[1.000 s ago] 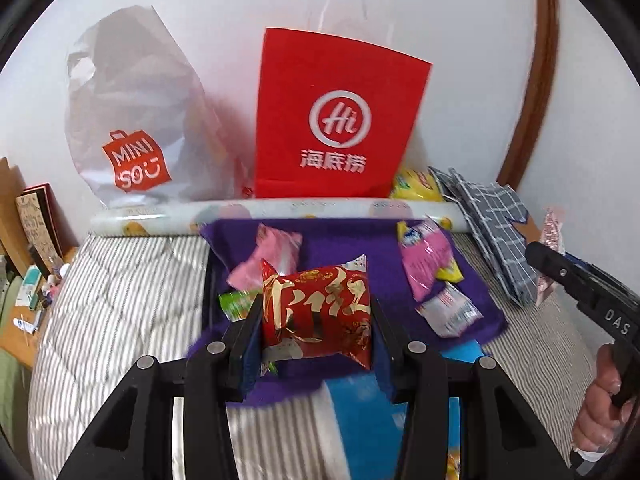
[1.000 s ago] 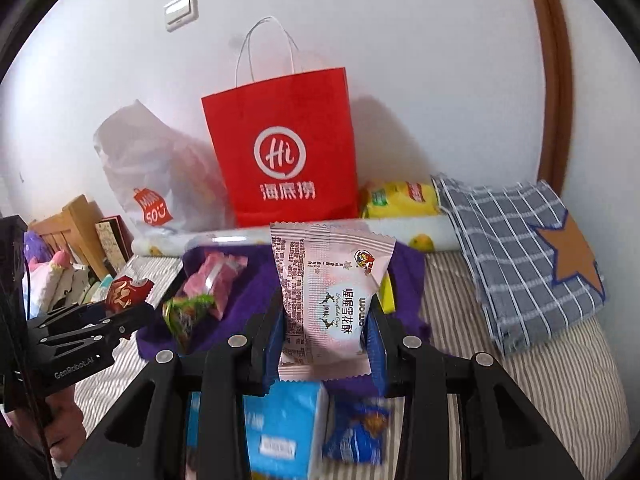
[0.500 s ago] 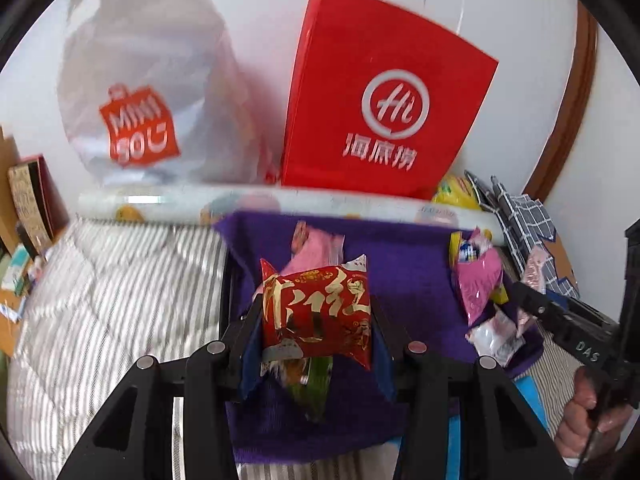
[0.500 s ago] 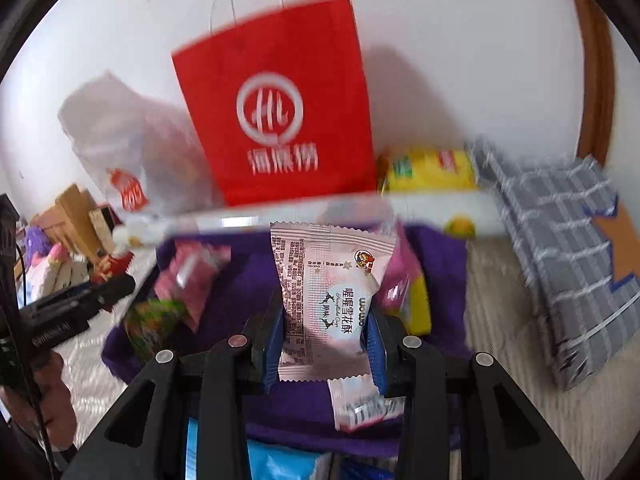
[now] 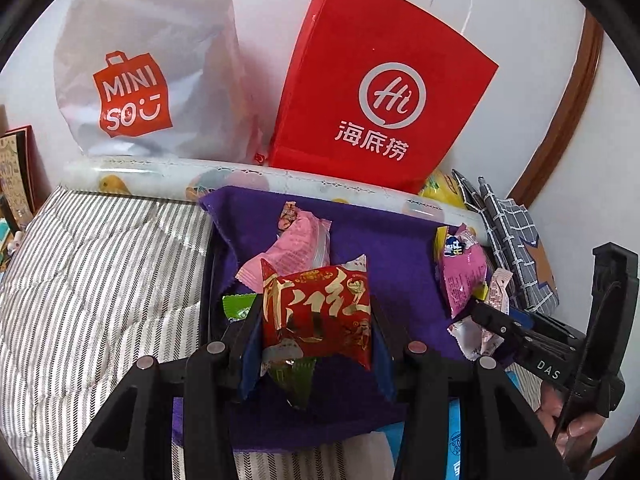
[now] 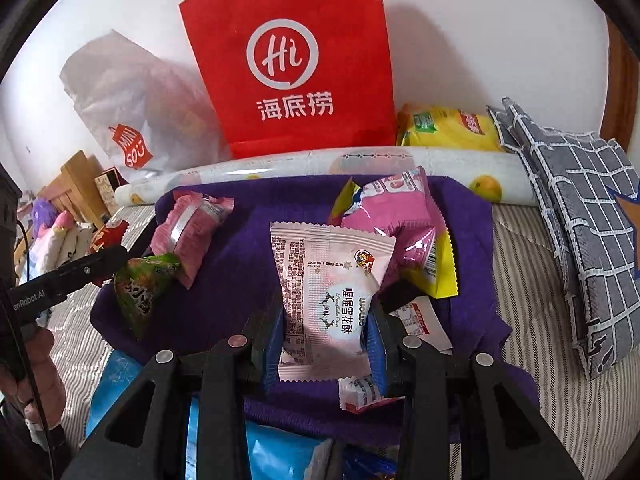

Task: Organize snacks
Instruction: 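Lower both packets onto the towel and open both tools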

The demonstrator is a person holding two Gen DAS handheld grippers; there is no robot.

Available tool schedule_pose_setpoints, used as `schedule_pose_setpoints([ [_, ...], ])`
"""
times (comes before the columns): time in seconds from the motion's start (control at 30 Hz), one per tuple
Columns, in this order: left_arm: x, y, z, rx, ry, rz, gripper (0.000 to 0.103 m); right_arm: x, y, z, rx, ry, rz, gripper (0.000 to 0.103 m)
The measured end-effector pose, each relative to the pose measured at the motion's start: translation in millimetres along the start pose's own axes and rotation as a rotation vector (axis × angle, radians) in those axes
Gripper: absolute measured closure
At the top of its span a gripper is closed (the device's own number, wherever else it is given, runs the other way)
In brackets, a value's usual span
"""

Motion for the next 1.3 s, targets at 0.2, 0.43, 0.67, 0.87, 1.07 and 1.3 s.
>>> schedule_pose_setpoints([
  [0.2,2.7,2.9,6.2,0.024,0.014,0.009,0.059,0.8,6.2,-5.4,0.018,-0.023,-0.022,0.064],
  [0.43,4.3,3.1,20.5,0.030,0.060,0.043,0.059,1.0,7.4,-3.7,0.026,-0.023,-0.033,0.055],
  [0.67,5.7,10.7,30.9,-0.018,0.098,0.052,0.056,1.1,-6.2,-1.7,0.013,-0.011,0.019,0.047],
  [0.87,2.5,15.0,29.8,-0.005,0.079,0.044,0.051,1.5,-10.5,-2.9,0.014,-0.013,0.033,0.046],
  [1.07,2.2,11.7,30.0,-0.017,0.056,0.052,0.028,1.5,-11.5,-0.6,0.018,-0.002,0.040,0.046],
  [1.3,2.9,0.2,25.4,-0.018,0.043,0.081,0.027,1.1,-20.9,1.7,0.030,0.002,0.063,0.046],
])
Point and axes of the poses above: each gripper's, at about its wrist camera, not at the fingertips, and y roughly the way its jaws point, z to its right, x to its underside, the point moved 1 cm from there along y, roughly the way its jaws point, and after that the axes turned 9 degrees about -z, right-handed, at the moved point
